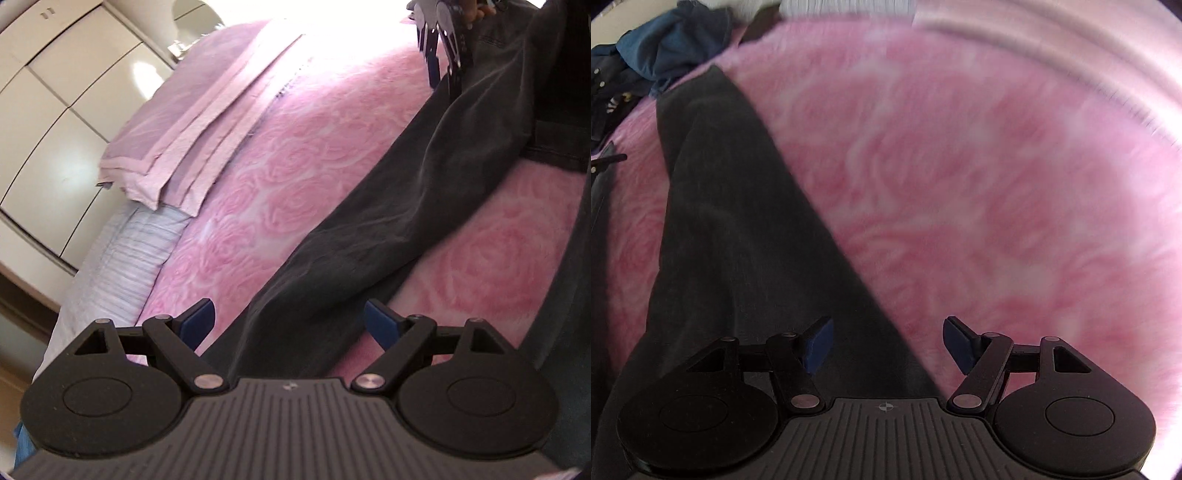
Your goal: Fold clothes
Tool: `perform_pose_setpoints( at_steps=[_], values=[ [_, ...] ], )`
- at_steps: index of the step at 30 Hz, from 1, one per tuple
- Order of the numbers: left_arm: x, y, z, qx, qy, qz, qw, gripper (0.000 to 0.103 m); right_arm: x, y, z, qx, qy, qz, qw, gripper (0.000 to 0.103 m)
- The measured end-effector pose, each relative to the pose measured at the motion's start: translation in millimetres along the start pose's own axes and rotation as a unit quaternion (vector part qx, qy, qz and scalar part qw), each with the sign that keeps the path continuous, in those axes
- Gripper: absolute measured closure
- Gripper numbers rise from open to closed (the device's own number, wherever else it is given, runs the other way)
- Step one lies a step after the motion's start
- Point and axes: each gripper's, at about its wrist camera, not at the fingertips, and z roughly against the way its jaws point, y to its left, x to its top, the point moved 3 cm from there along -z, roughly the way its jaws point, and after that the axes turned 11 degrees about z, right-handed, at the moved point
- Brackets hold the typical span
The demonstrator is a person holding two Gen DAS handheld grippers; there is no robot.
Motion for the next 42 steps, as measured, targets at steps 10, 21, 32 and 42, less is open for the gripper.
perform_pose_setpoints(
  at_steps=[10,21,32,42],
  values=[
    [28.6,-41.0,36.6,-0.035,-0.023,-0.08,0.9959,0.013,-2.9,92.5,67.4,-0.046,-0.089,0.111,0.989,0.103],
    [57.6,-106.5,120.3,-0.061,-0.061,-0.195,0.9769,0.009,-73.7,309.3,179.0,-0.14,-0.192,0.281,0.93,0.103],
    [19.8,-162.2,136.2,-0.072,-0.024,-0.244,0.9667,0.099,-144.6,369.1,169.5,-0.111,-0.165,0.25,0.947,0.103],
    [-27.1,-200.8,229.0,-0.125,-0.005,-0.148,0.9812,0.1,-87.6,249.7,196.1,-0.107,-0.266,0.043,0.957,0.003]
  ],
)
